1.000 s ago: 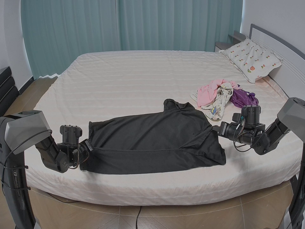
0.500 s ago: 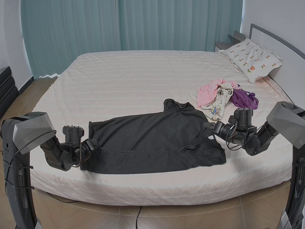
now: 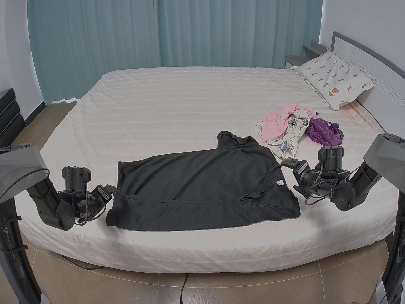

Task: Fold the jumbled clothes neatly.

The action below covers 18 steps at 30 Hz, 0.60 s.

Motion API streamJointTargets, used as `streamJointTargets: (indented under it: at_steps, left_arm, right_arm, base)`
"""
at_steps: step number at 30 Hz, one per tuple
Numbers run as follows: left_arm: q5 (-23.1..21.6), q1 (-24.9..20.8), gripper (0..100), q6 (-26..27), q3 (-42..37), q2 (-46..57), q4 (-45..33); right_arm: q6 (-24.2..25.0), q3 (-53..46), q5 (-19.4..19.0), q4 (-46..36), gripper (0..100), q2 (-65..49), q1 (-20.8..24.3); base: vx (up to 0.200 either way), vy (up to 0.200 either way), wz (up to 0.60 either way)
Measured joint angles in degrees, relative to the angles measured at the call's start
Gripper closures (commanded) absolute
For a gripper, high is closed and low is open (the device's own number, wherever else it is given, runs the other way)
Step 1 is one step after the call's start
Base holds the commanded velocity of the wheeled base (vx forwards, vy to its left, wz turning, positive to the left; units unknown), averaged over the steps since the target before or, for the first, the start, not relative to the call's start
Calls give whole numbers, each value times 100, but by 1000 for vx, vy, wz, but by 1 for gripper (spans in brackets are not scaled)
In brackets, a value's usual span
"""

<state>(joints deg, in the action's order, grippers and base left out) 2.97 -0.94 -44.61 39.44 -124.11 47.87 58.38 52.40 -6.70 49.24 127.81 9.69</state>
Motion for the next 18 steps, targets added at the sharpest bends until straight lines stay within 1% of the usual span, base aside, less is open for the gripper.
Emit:
streamJointTargets:
  at_steps: [3,6,10,13,18]
  left_arm:
    - [-472,6,0,-532,-396,291,2]
    - [-830,1,0,-874,-658,496,11]
    - [-1109,12,0,-962,-874,653,21]
    - [-1212,41,0,-975,-948,700,21]
    - [-1302,67,0,-1123,-1014,741,18]
  right_arm:
    - [534,-236,9,20,0,-105,11]
    - [837,-367,-11,44,0,-135,15]
    - [934,-450,-27,205,0,-41,22]
    - [922,-472,-32,446,0,33,30]
    - [846,-483,-27,497,0,141,191]
  base:
    - [200,0,0]
    - [200,0,0]
    - [200,0,0]
    - [200,0,0]
    - [0,0,0]
